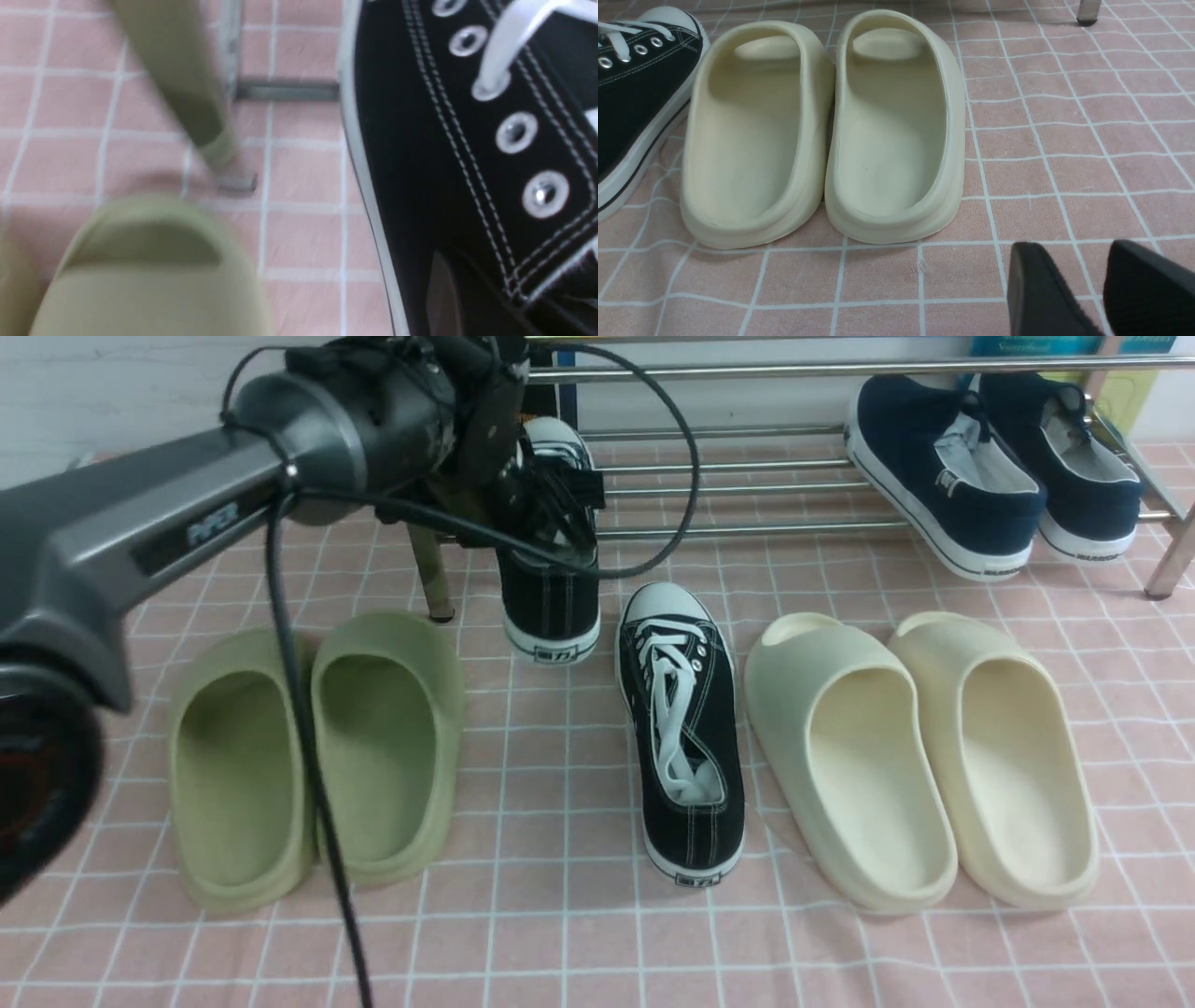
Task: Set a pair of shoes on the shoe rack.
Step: Use the left arm to put a shoe into the shoe rack
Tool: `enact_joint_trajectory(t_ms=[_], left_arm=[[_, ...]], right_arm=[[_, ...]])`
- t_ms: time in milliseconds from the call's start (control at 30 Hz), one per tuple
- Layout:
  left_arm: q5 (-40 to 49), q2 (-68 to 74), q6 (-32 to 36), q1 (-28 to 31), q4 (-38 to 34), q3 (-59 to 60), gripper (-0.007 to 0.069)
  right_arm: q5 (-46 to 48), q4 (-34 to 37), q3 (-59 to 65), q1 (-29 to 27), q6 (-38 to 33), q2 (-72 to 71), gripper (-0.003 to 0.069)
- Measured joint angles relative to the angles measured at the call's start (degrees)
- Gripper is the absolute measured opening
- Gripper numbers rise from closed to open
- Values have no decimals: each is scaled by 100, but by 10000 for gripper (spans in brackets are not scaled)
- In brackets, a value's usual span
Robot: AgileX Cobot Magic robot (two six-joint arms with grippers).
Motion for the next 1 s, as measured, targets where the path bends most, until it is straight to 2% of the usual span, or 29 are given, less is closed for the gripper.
enact_joint_trajectory(t_ms=[133,367,800,933,1000], left_arm=[[2,639,309,79,-70,-925,20],[51,1409,277,184,-99,-2023,23],[-286,1603,-476,183,197,-2206,39],[-321,1603,-496,183,299,-2208,91],[-370,1603,-496,189,332,-2218,169]], right_arm=[[0,5,0,0,0,0,237],[0,0,0,0,0,0,239],[0,0,0,0,0,0,238],[0,0,0,0,0,0,238],[0,0,0,0,0,0,238]])
